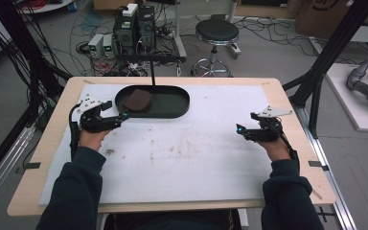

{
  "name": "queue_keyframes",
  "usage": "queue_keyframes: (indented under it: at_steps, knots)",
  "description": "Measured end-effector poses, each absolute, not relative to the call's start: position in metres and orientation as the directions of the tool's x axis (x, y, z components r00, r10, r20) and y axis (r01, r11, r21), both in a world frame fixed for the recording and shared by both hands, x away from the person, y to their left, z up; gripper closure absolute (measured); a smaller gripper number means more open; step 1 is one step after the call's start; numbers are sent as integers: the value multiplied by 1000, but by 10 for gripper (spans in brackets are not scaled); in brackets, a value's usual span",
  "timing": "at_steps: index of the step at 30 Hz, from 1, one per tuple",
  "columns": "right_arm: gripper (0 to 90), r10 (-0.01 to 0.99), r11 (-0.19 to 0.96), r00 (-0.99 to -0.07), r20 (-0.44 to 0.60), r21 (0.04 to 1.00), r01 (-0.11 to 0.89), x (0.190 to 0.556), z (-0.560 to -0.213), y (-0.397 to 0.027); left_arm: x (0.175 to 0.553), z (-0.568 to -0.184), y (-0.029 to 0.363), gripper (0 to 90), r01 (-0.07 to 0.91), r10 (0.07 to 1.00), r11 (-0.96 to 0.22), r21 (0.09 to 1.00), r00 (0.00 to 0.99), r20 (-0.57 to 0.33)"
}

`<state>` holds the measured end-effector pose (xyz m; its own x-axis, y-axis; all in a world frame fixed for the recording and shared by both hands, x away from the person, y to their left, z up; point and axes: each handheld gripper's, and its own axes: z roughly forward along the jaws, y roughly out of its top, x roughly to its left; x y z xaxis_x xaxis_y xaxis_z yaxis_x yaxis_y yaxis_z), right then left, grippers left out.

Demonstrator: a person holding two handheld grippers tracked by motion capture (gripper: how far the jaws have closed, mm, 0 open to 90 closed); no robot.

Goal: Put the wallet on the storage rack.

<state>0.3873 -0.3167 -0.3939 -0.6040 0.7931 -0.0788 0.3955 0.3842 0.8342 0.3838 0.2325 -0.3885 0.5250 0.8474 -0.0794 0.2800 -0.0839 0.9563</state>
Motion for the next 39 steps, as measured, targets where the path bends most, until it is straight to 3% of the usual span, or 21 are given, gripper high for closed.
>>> queue_keyframes:
  at_steps: [18, 39]
  knots:
    - [216, 805, 368, -587, -82, 845, 387, 370, -389, -318, 356, -404, 234, 198, 269, 831, -96, 958, 552, -71]
    - [216, 806, 376, -586, -86, 839, 394, 370, -391, -318, 356, -410, 231, 199, 286, 819, -118, 951, 570, -70]
